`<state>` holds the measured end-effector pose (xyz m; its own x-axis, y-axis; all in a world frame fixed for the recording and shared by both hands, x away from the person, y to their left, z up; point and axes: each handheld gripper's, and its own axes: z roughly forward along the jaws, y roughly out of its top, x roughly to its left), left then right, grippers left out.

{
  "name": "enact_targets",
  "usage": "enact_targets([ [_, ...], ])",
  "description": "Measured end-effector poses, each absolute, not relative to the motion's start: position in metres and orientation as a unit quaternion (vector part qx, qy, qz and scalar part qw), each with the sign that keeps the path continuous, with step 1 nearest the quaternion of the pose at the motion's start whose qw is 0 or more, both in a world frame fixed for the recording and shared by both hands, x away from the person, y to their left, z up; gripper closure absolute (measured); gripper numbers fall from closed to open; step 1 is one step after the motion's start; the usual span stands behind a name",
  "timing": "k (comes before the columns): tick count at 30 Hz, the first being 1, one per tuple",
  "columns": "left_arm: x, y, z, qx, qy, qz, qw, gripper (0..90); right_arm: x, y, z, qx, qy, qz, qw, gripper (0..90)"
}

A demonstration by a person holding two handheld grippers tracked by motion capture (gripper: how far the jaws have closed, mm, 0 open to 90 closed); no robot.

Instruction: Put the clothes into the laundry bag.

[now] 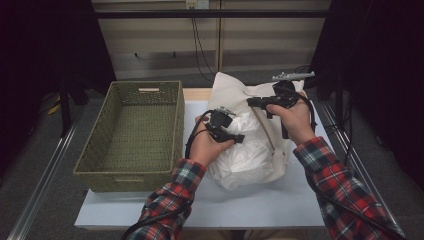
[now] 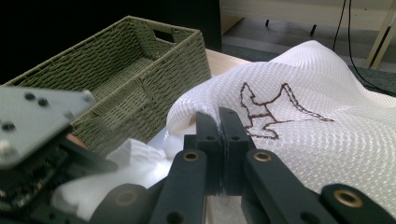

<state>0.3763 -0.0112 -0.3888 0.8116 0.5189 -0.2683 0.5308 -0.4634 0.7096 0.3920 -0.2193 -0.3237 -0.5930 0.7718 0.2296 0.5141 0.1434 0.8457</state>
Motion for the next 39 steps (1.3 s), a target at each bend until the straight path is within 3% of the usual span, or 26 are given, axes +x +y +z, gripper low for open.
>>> enact_targets([
  [13,0.387,0.003,-0.388,0.825,0.378,0.027,0.419,75.9,0.388,-0.226,-0.321,0.429,0.746,0.494,0.123,89.2],
  [22,0.389,0.005,-0.387,0.818,0.379,0.058,0.429,72.6,0.388,-0.227,-0.321,0.432,0.742,0.497,0.126,89.2],
  [26,0.387,0.003,-0.394,0.824,0.369,0.056,0.427,62.3,0.388,-0.225,-0.324,0.432,0.747,0.489,0.128,89.2],
  [28,0.384,0.004,-0.393,0.816,0.373,0.059,0.438,41.0,0.389,-0.227,-0.325,0.435,0.746,0.488,0.128,89.2],
  [31,0.38,0.006,-0.39,0.813,0.376,0.069,0.439,24.8,0.389,-0.229,-0.326,0.438,0.746,0.486,0.129,89.2],
  [35,0.374,0.012,-0.386,0.821,0.38,0.083,0.419,11.4,0.39,-0.229,-0.327,0.44,0.745,0.485,0.13,89.2],
  [39,0.369,0.016,-0.393,0.831,0.378,0.069,0.403,8.8,0.39,-0.23,-0.327,0.439,0.747,0.481,0.131,89.2],
])
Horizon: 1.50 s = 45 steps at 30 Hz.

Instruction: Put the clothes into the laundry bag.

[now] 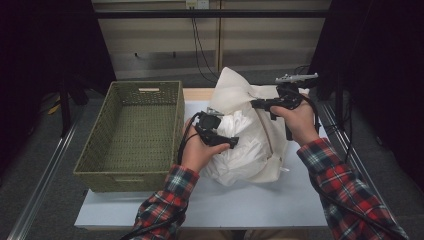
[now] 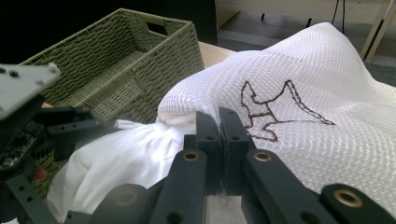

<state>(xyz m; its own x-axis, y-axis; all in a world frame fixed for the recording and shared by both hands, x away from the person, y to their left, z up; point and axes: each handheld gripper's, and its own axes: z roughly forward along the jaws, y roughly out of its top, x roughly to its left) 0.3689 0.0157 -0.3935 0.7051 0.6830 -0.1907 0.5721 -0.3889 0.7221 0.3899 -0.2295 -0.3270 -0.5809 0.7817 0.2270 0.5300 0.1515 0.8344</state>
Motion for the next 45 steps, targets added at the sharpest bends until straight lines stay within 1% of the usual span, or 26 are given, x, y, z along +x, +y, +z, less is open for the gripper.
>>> enact_targets([
  [2,0.368,0.016,-0.399,0.84,0.375,0.061,0.388,8.1,0.39,-0.23,-0.326,0.441,0.746,0.48,0.132,89.2],
  [6,0.369,0.015,-0.41,0.839,0.38,0.054,0.385,9.1,0.391,-0.231,-0.327,0.441,0.745,0.482,0.132,89.2],
  [9,0.369,0.014,-0.417,0.838,0.382,0.042,0.387,15.0,0.392,-0.231,-0.327,0.442,0.744,0.484,0.131,89.2],
  [12,0.369,0.013,-0.421,0.844,0.38,0.037,0.377,25.8,0.392,-0.233,-0.328,0.444,0.743,0.483,0.131,89.2],
  [13,0.369,0.012,-0.421,0.847,0.378,0.036,0.372,33.8,0.393,-0.233,-0.328,0.444,0.743,0.483,0.131,89.2],
  [14,0.369,0.012,-0.422,0.846,0.381,0.035,0.37,36.9,0.393,-0.233,-0.328,0.445,0.743,0.483,0.131,89.2],
  [18,0.368,0.012,-0.423,0.845,0.386,0.041,0.367,63.5,0.392,-0.233,-0.329,0.444,0.742,0.484,0.131,89.2],
  [20,0.367,0.01,-0.421,0.845,0.385,0.048,0.368,70.0,0.392,-0.232,-0.329,0.444,0.743,0.483,0.131,89.2],
  [23,0.368,0.009,-0.417,0.842,0.386,0.049,0.373,73.0,0.392,-0.23,-0.329,0.443,0.744,0.483,0.13,89.2],
  [28,0.371,0.006,-0.411,0.832,0.399,0.05,0.383,74.5,0.392,-0.23,-0.329,0.442,0.743,0.486,0.129,89.2],
  [41,0.378,-0.011,-0.403,0.81,0.407,0.066,0.418,75.4,0.391,-0.227,-0.332,0.439,0.745,0.488,0.119,89.2],
  [45,0.385,-0.013,-0.407,0.804,0.413,0.063,0.424,74.7,0.39,-0.225,-0.331,0.436,0.744,0.492,0.118,89.2],
])
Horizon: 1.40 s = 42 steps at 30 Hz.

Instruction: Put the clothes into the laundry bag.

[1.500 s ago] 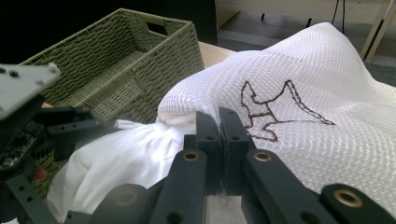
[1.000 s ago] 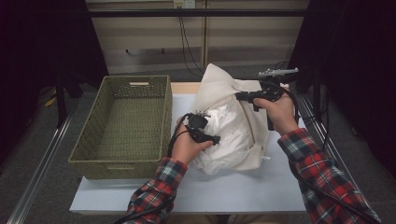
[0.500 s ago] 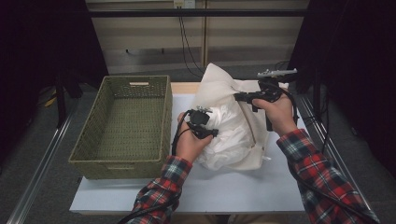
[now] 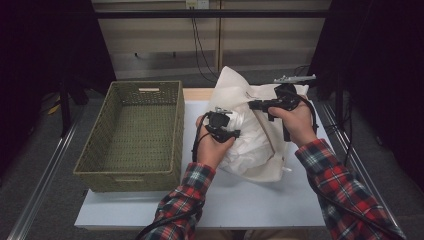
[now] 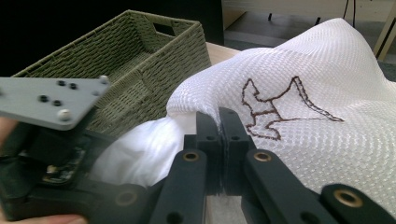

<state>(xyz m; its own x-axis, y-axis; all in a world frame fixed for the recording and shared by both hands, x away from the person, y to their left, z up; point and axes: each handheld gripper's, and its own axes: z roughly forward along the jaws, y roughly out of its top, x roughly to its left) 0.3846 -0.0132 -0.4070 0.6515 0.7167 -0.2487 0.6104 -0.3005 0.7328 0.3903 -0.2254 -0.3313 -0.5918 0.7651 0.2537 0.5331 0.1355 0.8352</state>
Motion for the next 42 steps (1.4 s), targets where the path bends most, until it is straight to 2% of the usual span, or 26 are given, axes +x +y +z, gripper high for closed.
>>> enact_targets([
  [2,0.386,-0.016,-0.41,0.805,0.409,0.064,0.424,73.8,0.391,-0.226,-0.332,0.436,0.745,0.49,0.117,89.2],
  [6,0.385,-0.016,-0.408,0.806,0.405,0.065,0.427,65.8,0.391,-0.227,-0.333,0.44,0.744,0.489,0.117,89.2],
  [10,0.383,-0.014,-0.407,0.812,0.403,0.063,0.419,51.0,0.391,-0.228,-0.332,0.438,0.747,0.485,0.12,89.2],
  [13,0.38,-0.012,-0.406,0.809,0.398,0.076,0.426,33.8,0.391,-0.228,-0.332,0.439,0.747,0.484,0.121,89.2],
  [17,0.377,-0.005,-0.402,0.817,0.387,0.076,0.421,23.4,0.391,-0.228,-0.333,0.441,0.748,0.481,0.121,89.2],
  [25,0.368,0.005,-0.4,0.83,0.386,0.071,0.397,16.6,0.39,-0.23,-0.334,0.443,0.747,0.48,0.124,89.2],
  [30,0.362,0.005,-0.408,0.843,0.38,0.058,0.376,16.5,0.39,-0.231,-0.334,0.444,0.748,0.477,0.125,89.2],
  [33,0.361,0.004,-0.416,0.844,0.38,0.045,0.375,20.2,0.39,-0.23,-0.334,0.445,0.749,0.475,0.125,89.2],
  [36,0.36,0.003,-0.421,0.845,0.381,0.032,0.375,33.5,0.39,-0.229,-0.334,0.442,0.749,0.476,0.128,89.2],
  [37,0.36,0.003,-0.422,0.845,0.382,0.029,0.374,42.2,0.39,-0.229,-0.334,0.443,0.749,0.476,0.127,89.2],
  [38,0.36,0.003,-0.422,0.844,0.383,0.031,0.373,46.4,0.39,-0.23,-0.333,0.444,0.748,0.476,0.127,89.2],
  [39,0.359,0.003,-0.423,0.842,0.388,0.031,0.373,57.1,0.39,-0.23,-0.334,0.444,0.748,0.477,0.126,89.2],
  [42,0.359,0.002,-0.421,0.843,0.39,0.03,0.368,67.8,0.39,-0.23,-0.334,0.445,0.748,0.476,0.125,89.2],
])
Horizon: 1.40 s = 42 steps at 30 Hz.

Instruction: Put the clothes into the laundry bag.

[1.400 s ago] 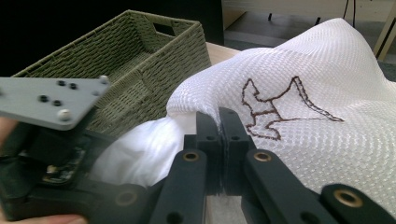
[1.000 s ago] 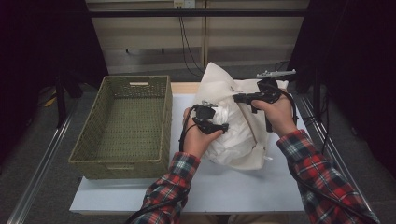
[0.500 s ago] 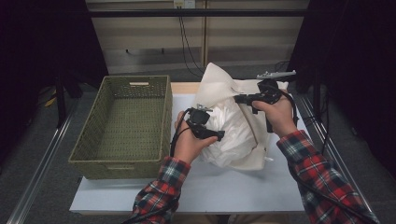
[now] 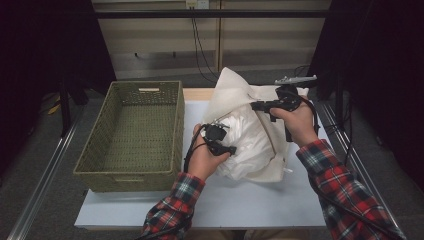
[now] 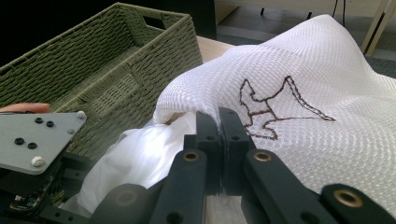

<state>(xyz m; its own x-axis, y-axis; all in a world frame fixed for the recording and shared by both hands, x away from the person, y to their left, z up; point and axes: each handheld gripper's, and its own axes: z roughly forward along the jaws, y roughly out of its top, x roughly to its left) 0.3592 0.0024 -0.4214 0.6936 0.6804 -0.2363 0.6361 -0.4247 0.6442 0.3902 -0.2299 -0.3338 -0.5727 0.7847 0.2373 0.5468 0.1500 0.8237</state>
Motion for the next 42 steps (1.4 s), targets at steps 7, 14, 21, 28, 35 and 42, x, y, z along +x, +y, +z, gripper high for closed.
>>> enact_targets([
  [7,0.361,0.0,-0.418,0.834,0.398,0.031,0.381,73.8,0.389,-0.23,-0.334,0.443,0.749,0.476,0.126,89.2],
  [14,0.363,-0.004,-0.409,0.821,0.405,0.039,0.4,75.5,0.389,-0.23,-0.334,0.442,0.749,0.478,0.125,89.2],
  [21,0.367,-0.011,-0.406,0.811,0.411,0.046,0.415,76.1,0.388,-0.228,-0.333,0.44,0.749,0.481,0.118,89.2],
  [28,0.372,-0.02,-0.403,0.801,0.412,0.057,0.429,76.5,0.388,-0.23,-0.333,0.443,0.746,0.483,0.116,89.2],
  [35,0.375,-0.032,-0.411,0.792,0.407,0.069,0.45,74.9,0.387,-0.23,-0.331,0.44,0.746,0.485,0.117,89.2],
  [42,0.376,-0.029,-0.416,0.804,0.405,0.05,0.432,61.1,0.386,-0.236,-0.333,0.446,0.745,0.483,0.114,89.2],
])
